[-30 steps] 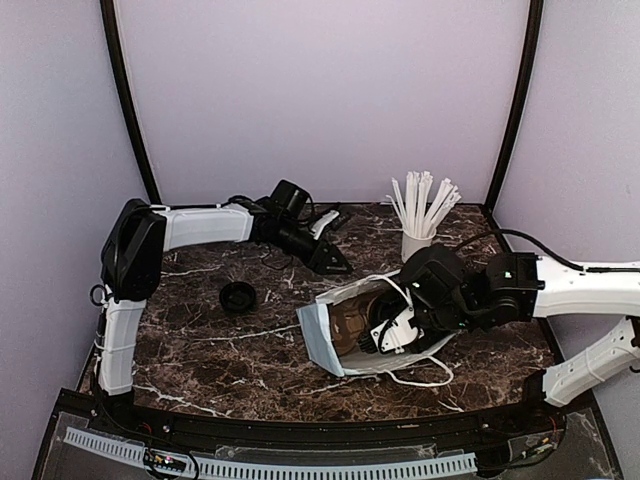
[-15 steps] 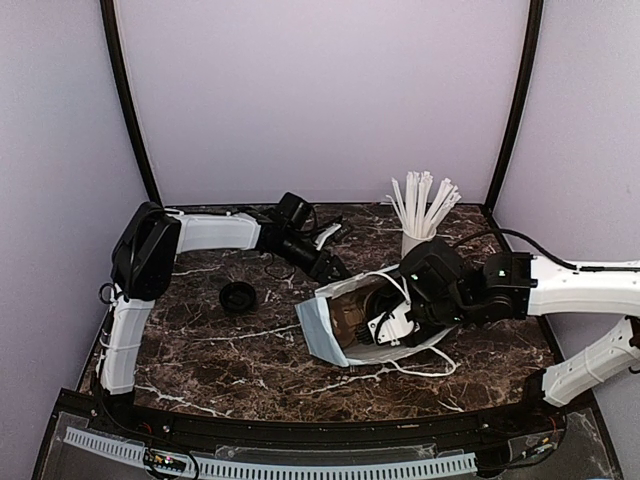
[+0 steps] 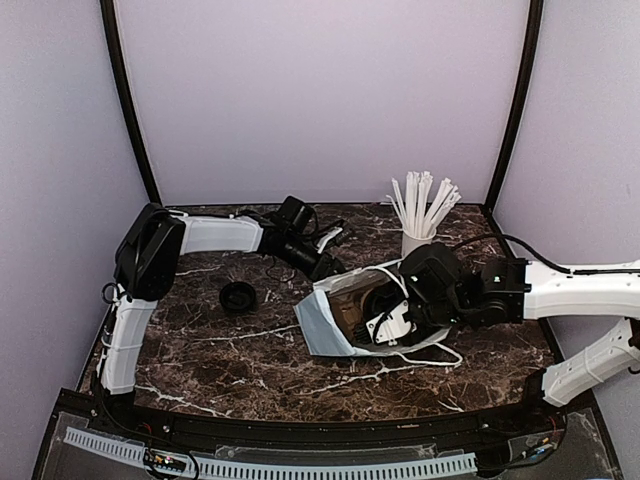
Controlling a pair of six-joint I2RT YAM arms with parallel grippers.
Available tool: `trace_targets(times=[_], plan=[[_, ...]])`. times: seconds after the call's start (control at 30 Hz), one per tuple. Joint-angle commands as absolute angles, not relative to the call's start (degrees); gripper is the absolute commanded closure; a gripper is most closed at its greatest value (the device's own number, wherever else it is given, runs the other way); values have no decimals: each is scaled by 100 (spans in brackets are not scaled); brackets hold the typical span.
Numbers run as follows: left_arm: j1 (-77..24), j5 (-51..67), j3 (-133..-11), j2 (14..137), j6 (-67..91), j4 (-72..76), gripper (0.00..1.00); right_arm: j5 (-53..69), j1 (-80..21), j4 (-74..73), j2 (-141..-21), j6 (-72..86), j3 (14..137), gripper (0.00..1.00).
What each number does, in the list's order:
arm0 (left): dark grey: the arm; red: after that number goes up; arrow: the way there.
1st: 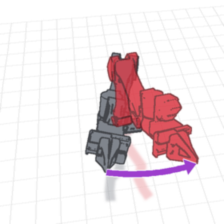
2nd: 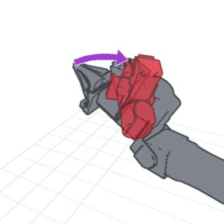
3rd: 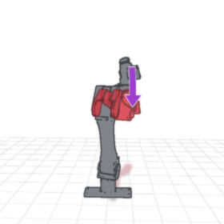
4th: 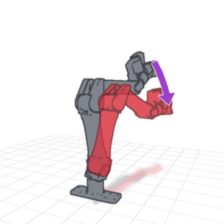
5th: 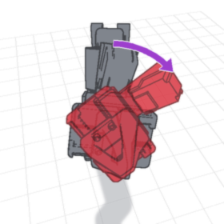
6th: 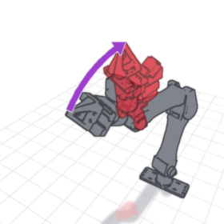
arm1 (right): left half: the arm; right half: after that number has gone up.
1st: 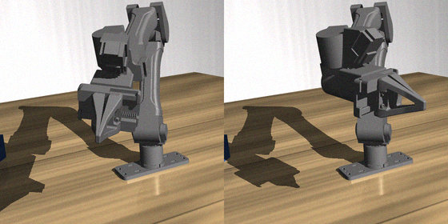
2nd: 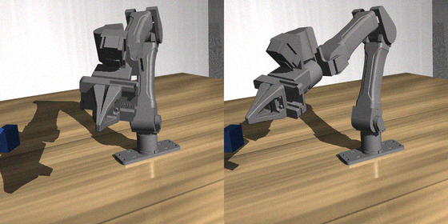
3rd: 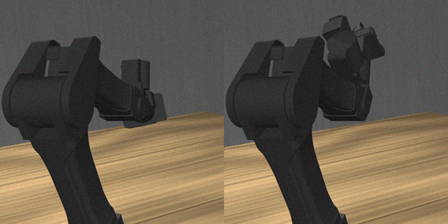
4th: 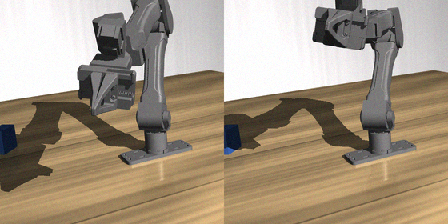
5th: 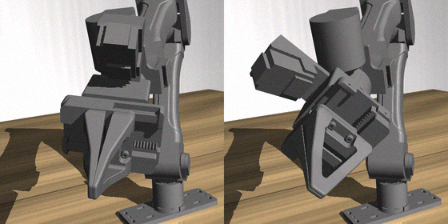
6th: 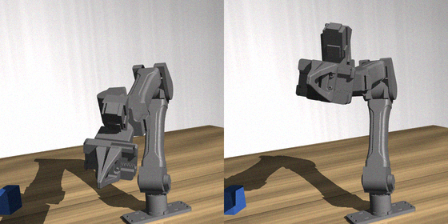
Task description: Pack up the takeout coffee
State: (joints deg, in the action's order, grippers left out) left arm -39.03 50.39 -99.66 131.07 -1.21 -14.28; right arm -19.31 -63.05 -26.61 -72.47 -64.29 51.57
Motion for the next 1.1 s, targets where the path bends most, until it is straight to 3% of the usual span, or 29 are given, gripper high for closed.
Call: trace_targets(times=[0.0,0.47,1.07], plan=[[-3945,5216,-9989,13131,-202,-1392,38,-1731,-6195,-2419,-7249,-6399,5089,51],[-4012,5608,-9939,13119,-382,-1410,38,-1079,-6196,-3299,-7303,-5892,5550,50],[-4083,5707,-9655,13077,-578,-1428,39,-1574,-6203,-2035,-7066,-6354,4867,51]])
